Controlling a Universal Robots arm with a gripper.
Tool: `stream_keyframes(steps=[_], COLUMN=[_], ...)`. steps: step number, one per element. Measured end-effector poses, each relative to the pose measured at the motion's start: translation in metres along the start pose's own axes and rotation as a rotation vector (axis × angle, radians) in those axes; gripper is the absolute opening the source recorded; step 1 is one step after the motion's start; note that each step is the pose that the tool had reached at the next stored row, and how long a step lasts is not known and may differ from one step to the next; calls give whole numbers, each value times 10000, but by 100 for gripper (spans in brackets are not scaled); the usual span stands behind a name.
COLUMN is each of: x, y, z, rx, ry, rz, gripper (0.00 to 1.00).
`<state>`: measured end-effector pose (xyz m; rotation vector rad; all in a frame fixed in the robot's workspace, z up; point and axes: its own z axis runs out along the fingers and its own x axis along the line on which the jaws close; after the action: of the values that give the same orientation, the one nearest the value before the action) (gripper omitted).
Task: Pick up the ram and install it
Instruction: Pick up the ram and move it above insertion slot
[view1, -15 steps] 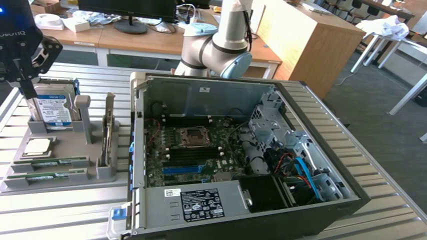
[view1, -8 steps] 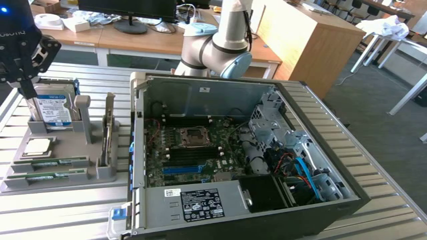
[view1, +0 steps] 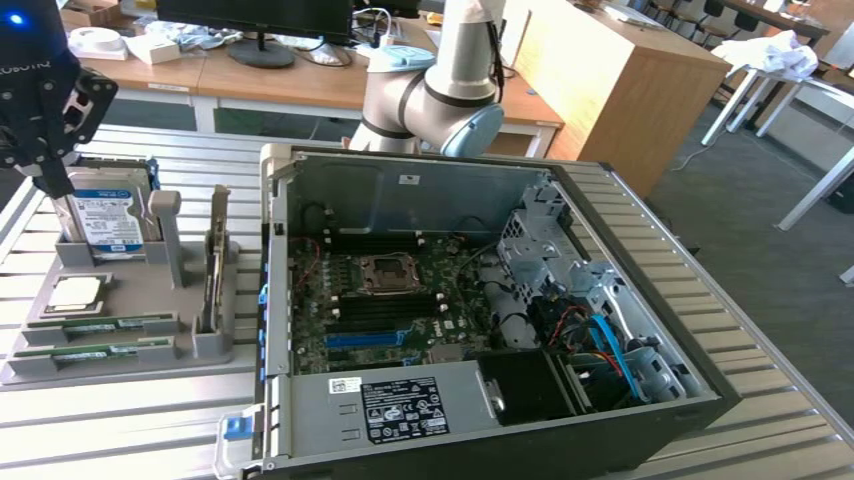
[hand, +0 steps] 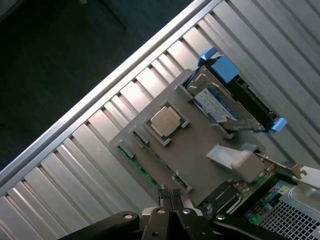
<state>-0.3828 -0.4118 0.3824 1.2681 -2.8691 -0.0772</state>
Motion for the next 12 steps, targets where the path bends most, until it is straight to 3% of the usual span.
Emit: stream_keyframes(steps=[12], x=[0], y=[0], z=[2], rx=[-32], ry=[92], rz=[-1893], gripper=[10])
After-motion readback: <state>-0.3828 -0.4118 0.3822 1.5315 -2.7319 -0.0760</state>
